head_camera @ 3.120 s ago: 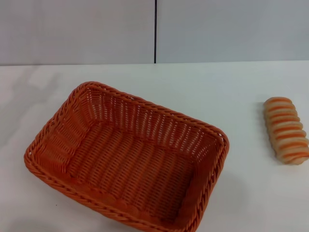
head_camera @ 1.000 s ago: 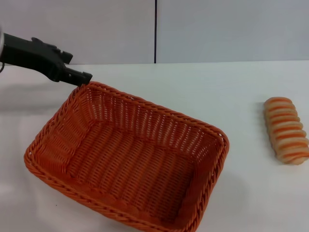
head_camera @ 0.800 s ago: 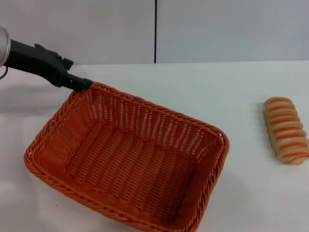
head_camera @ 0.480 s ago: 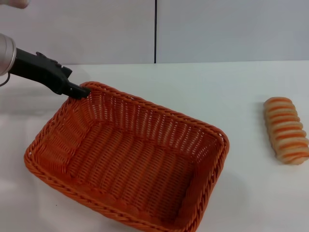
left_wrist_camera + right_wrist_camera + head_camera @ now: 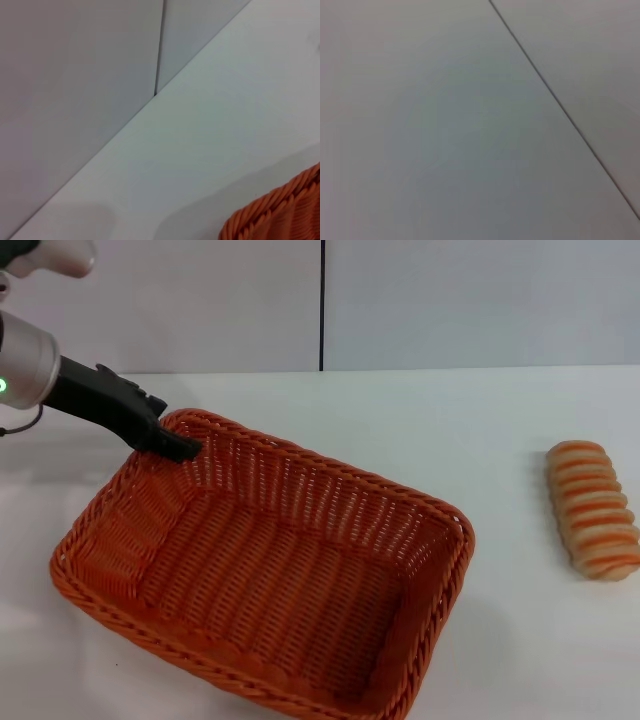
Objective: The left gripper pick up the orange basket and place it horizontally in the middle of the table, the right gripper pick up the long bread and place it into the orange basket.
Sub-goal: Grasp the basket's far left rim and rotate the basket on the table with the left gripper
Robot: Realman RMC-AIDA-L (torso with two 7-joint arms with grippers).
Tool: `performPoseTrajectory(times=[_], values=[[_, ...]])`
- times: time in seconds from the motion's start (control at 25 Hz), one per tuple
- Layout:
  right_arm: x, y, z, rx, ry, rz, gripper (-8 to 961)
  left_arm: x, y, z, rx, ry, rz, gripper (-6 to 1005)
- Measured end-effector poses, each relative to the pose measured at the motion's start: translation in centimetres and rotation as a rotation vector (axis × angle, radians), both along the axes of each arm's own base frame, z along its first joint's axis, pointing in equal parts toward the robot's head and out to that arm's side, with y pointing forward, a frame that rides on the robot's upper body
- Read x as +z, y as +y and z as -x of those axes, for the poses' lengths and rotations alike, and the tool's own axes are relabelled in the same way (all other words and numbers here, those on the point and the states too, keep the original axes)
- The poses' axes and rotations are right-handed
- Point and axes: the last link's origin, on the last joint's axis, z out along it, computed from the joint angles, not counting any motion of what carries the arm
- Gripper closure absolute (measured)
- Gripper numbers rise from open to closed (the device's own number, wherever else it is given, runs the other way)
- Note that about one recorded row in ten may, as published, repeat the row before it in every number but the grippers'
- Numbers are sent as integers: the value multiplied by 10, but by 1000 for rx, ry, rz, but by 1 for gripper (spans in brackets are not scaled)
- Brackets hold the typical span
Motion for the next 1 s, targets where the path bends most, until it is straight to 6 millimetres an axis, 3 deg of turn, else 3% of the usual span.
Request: performPoseTrajectory(times=[0.8,1.0], values=[[2,-1,-1,2,9,-8,319,-16,6,-1,-1,19,23,189],[2,0,0,3,11,-10,320,-20,6,-3,-10,33,32,260]])
